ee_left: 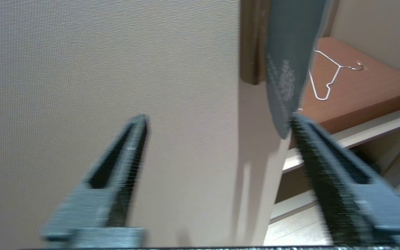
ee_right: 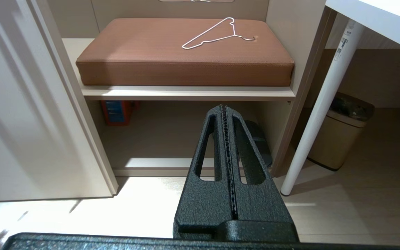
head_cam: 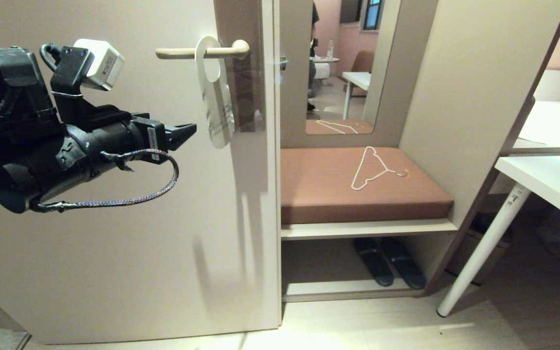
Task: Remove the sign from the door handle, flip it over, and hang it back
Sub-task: Hang the sign back with the other side facing out
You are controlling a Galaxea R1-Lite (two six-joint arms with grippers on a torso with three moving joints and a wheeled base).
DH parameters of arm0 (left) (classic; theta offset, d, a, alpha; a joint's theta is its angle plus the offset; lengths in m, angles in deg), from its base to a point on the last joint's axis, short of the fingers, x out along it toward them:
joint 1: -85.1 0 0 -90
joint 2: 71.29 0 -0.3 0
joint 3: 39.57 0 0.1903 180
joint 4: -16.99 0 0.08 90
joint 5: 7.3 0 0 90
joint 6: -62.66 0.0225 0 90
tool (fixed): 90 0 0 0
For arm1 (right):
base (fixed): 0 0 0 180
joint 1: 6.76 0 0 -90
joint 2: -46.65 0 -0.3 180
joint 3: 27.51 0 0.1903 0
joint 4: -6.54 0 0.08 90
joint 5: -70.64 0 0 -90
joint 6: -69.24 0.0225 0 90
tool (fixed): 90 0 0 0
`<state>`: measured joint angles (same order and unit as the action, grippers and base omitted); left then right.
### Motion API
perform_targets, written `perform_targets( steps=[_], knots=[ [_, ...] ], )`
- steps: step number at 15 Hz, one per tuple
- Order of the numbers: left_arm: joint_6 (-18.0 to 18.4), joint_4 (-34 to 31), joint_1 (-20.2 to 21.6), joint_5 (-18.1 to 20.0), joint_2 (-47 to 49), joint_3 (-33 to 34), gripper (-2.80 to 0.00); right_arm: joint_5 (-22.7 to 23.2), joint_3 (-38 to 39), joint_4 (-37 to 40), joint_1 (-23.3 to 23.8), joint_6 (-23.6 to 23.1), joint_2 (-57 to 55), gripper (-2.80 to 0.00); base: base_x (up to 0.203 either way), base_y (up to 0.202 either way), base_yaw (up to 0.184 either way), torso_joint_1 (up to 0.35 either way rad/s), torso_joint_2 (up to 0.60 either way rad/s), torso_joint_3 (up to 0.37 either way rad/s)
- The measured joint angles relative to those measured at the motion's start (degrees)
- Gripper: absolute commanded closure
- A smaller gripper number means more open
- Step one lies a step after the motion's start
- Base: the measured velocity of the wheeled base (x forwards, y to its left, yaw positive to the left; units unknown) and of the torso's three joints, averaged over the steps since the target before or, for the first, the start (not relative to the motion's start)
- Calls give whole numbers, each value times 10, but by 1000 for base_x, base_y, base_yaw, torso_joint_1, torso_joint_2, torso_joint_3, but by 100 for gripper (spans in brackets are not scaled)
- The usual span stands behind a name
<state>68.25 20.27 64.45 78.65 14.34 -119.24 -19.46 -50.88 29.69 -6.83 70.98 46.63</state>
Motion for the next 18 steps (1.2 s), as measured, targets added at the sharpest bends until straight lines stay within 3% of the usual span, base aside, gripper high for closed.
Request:
perform_targets(
  steps=[2,8,18],
  knots=[
    [0,0,15,18,5,-1,0,0,0,0,0,0,0,0,0,0,0,0,0,0],
    [0,0,18,22,18,-9,0,0,0,0,0,0,0,0,0,0,0,0,0,0],
    [0,-2,-6,21,93,-126,0,0,0,0,0,0,0,0,0,0,0,0,0,0]
  ],
)
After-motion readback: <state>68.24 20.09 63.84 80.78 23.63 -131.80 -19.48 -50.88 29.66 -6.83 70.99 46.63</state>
